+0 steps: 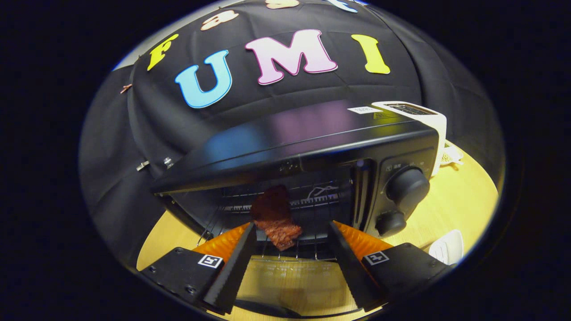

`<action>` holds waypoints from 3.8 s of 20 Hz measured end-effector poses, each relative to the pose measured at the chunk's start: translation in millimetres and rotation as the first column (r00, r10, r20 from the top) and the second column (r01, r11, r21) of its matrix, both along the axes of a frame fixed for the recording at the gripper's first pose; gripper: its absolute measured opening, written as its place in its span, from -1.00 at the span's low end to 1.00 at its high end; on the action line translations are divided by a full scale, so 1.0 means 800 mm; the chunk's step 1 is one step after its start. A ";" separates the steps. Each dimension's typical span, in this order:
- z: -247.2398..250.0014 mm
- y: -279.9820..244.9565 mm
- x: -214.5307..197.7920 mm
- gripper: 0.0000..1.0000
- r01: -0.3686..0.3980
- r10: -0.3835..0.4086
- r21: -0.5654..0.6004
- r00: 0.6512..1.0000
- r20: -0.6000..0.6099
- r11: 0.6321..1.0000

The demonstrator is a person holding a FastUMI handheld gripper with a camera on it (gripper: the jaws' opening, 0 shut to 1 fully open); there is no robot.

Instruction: Open the toaster oven, put the food inside, and close the toaster oven door.

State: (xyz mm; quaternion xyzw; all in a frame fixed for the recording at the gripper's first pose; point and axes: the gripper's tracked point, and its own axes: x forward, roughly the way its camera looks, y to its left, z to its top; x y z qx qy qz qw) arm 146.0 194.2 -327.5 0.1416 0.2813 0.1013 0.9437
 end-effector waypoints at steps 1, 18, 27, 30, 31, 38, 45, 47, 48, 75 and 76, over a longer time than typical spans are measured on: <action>0.008 0.000 -0.010 0.97 -0.010 0.010 -0.006 1.000 0.005 1.000; 0.022 0.036 -0.211 0.96 -0.164 0.150 -0.063 0.972 -0.182 0.984; -0.055 0.054 -0.217 0.97 -0.183 0.138 -0.120 0.939 -0.315 0.976; -0.071 0.056 -0.206 0.97 -0.167 0.110 -0.140 0.933 -0.341 0.976; -0.075 0.056 -0.204 0.97 -0.158 0.100 -0.146 0.933 -0.345 0.977; -0.081 0.056 -0.209 0.94 -0.141 0.057 -0.218 0.934 -0.352 0.966; -0.100 0.046 -0.194 0.96 -0.098 -0.001 -0.237 0.924 -0.383 0.966; -0.100 0.044 -0.190 0.96 -0.079 -0.025 -0.242 0.916 -0.399 0.967; -0.097 0.044 -0.192 0.94 -0.080 -0.025 -0.246 0.917 -0.398 0.966; 0.079 0.028 -0.043 1.00 -0.065 0.053 -0.239 0.997 -0.054 0.969; 0.082 0.023 -0.040 1.00 -0.062 0.054 -0.246 0.998 -0.041 0.967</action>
